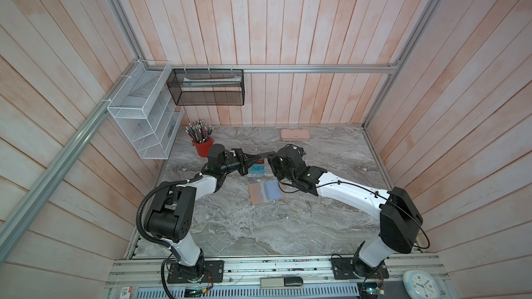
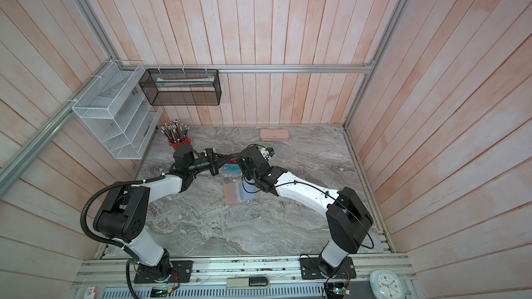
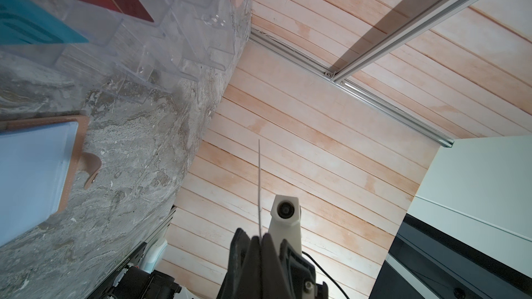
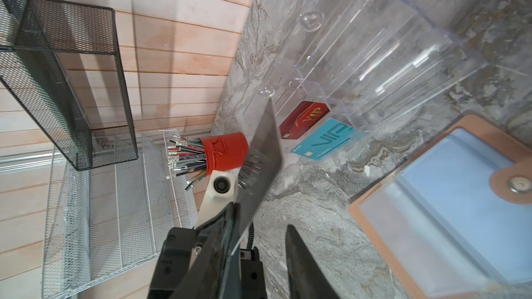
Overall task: Take the credit cards out of the card holder
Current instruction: Take out the credit card from the card slot.
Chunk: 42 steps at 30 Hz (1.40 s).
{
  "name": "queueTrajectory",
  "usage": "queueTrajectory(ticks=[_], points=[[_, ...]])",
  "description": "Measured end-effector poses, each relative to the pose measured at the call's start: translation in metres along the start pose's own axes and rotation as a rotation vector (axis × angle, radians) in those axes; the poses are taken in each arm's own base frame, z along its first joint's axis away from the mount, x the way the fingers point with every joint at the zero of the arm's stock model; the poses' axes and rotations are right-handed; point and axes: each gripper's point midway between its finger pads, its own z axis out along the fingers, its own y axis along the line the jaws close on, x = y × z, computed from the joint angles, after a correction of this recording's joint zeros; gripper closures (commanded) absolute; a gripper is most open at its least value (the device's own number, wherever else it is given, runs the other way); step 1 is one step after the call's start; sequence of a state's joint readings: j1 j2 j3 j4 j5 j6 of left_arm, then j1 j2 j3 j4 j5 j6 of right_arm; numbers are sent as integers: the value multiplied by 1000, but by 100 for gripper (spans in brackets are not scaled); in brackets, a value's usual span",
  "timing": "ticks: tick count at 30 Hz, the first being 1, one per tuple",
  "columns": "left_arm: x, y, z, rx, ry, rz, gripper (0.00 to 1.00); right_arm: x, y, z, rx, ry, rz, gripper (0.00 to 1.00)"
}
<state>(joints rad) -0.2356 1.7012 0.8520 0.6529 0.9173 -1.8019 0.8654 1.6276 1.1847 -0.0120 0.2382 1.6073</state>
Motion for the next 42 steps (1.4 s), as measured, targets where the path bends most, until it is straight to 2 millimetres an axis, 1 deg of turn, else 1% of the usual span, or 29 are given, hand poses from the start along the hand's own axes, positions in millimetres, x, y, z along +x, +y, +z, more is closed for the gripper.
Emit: queueTrajectory(ticks=[3,5,18,25,29,33,36,42], points=[[-1,0,1,3,-2,3,100,4,-13,2,23,5,-4,64],[-2,1,1,3,-2,3,100,4,-15,2,28,6,-2,65],[-2,-1,1,10,0,12,100,0,-5,2,-15,-16,9,65],[-1,-3,1,18,2,23,100,-6,1,2,-39,-33,21,65],[-1,0,0,15,1,18,100,-11,5,3,-53,-40,30,66],[-1,4,0,10,0,11,100,-12,15,4,-75,-42,41,71],[-2,3,-1,14,-4,14,100,-11,22,7,-84,-39,43,74],[-5,2,-3,19,-14,15,100,-8,16,16,-68,-33,42,75]])
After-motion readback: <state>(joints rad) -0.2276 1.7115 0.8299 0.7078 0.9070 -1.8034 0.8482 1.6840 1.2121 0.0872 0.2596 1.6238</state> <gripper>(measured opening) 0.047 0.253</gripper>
